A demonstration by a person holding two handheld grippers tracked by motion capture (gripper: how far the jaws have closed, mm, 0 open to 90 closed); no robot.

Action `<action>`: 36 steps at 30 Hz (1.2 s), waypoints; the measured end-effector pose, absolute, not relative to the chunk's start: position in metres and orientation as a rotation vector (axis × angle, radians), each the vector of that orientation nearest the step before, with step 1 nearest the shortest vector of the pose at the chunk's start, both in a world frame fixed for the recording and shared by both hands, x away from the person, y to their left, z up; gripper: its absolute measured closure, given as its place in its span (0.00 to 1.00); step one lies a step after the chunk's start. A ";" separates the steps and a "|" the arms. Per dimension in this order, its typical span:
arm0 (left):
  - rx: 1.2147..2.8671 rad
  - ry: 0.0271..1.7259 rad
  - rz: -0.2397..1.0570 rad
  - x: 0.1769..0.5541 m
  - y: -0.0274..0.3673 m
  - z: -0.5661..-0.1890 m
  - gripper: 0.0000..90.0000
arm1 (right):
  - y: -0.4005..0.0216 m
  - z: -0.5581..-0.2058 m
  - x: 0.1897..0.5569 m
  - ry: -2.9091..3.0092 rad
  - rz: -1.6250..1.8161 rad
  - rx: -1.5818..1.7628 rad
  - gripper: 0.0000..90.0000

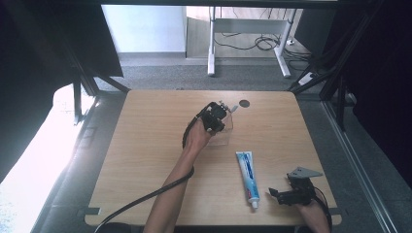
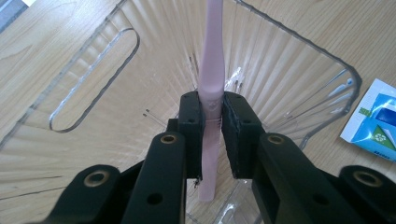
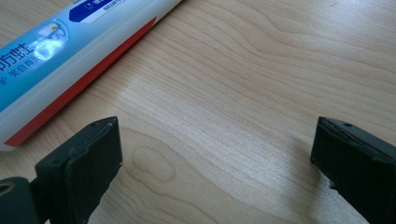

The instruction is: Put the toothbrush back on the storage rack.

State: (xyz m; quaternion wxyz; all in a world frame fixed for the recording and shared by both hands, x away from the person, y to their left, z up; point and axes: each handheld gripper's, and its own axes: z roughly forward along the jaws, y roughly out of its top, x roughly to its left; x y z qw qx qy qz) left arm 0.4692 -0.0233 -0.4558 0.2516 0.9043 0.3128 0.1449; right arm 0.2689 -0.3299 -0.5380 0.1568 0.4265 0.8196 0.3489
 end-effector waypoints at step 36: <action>2.287 0.860 0.348 0.453 -0.003 -0.427 0.39 | -0.330 -0.537 0.268 2.341 1.001 1.216 0.03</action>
